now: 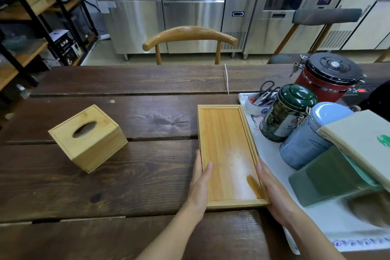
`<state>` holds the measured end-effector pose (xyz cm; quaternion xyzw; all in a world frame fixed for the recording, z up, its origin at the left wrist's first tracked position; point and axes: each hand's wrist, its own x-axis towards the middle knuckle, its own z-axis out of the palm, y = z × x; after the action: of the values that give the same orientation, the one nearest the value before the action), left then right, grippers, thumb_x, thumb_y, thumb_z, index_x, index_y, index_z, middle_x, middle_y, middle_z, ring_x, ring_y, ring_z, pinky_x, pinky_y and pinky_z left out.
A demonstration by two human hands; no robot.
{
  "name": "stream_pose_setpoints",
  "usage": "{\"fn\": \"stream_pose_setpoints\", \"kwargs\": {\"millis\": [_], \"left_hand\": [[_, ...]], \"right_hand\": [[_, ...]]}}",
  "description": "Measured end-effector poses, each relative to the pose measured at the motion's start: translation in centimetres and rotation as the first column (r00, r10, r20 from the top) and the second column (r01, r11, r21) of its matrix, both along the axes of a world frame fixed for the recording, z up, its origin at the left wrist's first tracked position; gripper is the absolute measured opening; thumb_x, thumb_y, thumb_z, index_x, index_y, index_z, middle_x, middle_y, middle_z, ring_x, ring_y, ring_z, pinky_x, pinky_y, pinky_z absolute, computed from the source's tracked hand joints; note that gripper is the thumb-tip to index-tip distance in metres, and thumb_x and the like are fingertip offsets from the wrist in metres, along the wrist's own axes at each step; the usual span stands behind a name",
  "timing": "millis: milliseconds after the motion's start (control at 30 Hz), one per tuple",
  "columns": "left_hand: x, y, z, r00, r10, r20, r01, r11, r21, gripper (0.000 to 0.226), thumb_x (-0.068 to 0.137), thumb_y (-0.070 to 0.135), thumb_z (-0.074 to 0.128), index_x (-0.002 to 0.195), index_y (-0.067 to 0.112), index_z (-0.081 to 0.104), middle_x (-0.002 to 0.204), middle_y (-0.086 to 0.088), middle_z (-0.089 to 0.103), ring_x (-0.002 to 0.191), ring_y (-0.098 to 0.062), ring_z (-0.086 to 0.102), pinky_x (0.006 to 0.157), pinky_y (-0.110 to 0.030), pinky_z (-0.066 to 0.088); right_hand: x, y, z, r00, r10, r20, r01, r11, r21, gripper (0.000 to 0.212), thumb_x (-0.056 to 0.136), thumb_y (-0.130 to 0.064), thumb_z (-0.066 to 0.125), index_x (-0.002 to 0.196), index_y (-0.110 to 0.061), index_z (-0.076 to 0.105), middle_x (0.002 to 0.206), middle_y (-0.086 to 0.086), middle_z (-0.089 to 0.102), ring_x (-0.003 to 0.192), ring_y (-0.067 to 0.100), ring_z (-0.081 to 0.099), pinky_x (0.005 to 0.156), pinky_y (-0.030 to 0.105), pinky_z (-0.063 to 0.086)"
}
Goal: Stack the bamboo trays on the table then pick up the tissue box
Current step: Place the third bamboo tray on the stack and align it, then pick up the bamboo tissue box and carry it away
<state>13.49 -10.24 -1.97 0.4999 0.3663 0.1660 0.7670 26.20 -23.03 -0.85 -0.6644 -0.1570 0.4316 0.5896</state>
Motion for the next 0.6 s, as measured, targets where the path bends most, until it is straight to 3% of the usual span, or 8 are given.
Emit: {"fn": "stream_pose_setpoints", "kwargs": {"millis": [100, 233, 333, 433, 500, 600], "left_hand": [[0.0, 0.1, 0.3, 1.0, -0.005, -0.005, 0.005, 1.0, 0.002, 0.062, 0.094, 0.042, 0.046, 0.147, 0.043, 0.014, 0.153, 0.015, 0.027, 0.13, -0.002, 0.03, 0.112, -0.029, 0.023], [-0.6, 0.5, 0.9, 0.999, 0.006, -0.035, -0.006, 1.0, -0.011, 0.06, 0.093, 0.042, 0.048, 0.147, 0.04, 0.02, 0.156, 0.011, 0.025, 0.14, -0.009, 0.027, 0.117, -0.037, 0.019], [-2.1, 1.9, 1.5, 0.993, 0.022, -0.12, -0.014, 0.998, 0.067, 0.06, 0.092, 0.041, 0.052, 0.147, 0.036, 0.028, 0.157, 0.01, 0.024, 0.142, -0.01, 0.023, 0.113, -0.032, 0.019], [-4.7, 5.2, 2.6, 0.974, 0.04, -0.224, 0.006, 0.98, 0.201, 0.053, 0.091, 0.037, 0.055, 0.141, 0.025, 0.042, 0.147, 0.003, 0.042, 0.126, -0.007, 0.04, 0.101, -0.026, 0.029], [-6.7, 7.9, 3.7, 0.954, 0.062, -0.294, 0.038, 0.945, 0.324, 0.044, 0.092, 0.035, 0.055, 0.133, 0.019, 0.052, 0.134, -0.001, 0.056, 0.114, -0.008, 0.05, 0.092, -0.025, 0.035], [-9.9, 11.8, 5.5, 0.929, 0.19, -0.317, 0.009, 0.846, 0.534, 0.03, 0.093, 0.028, 0.054, 0.12, 0.014, 0.061, 0.113, -0.004, 0.066, 0.107, -0.017, 0.06, 0.086, -0.025, 0.043]], "right_hand": [[0.0, 0.0, 0.1, 1.0, 0.004, 0.02, -0.004, 1.0, -0.022, 0.067, 0.077, -0.059, 0.045, 0.139, -0.038, 0.031, 0.138, -0.027, 0.038, 0.124, -0.007, 0.036, 0.102, 0.02, 0.025], [0.4, 0.1, 1.4, 0.997, -0.008, 0.081, 0.017, 0.994, -0.113, 0.074, 0.077, -0.059, 0.045, 0.141, -0.025, 0.034, 0.148, -0.01, 0.034, 0.135, 0.008, 0.03, 0.115, 0.034, 0.019], [1.3, 0.8, 2.5, 0.955, -0.034, 0.293, 0.105, 0.967, -0.23, 0.06, 0.087, -0.047, 0.049, 0.138, -0.017, 0.039, 0.145, 0.002, 0.041, 0.132, 0.018, 0.036, 0.11, 0.037, 0.025], [1.9, 3.0, 4.3, 0.862, -0.068, 0.503, 0.221, 0.942, -0.252, 0.046, 0.09, -0.029, 0.053, 0.129, -0.005, 0.048, 0.131, 0.016, 0.054, 0.113, 0.026, 0.051, 0.096, 0.04, 0.039], [1.3, 5.4, 5.4, 0.799, -0.02, 0.601, 0.202, 0.95, -0.237, 0.042, 0.089, -0.024, 0.055, 0.125, -0.003, 0.051, 0.123, 0.017, 0.059, 0.102, 0.022, 0.054, 0.087, 0.035, 0.041], [-0.5, 10.3, 6.0, 0.689, 0.06, 0.722, 0.149, 0.964, -0.222, 0.04, 0.089, -0.023, 0.055, 0.123, -0.001, 0.052, 0.121, 0.018, 0.061, 0.105, 0.026, 0.057, 0.087, 0.032, 0.04]]}}
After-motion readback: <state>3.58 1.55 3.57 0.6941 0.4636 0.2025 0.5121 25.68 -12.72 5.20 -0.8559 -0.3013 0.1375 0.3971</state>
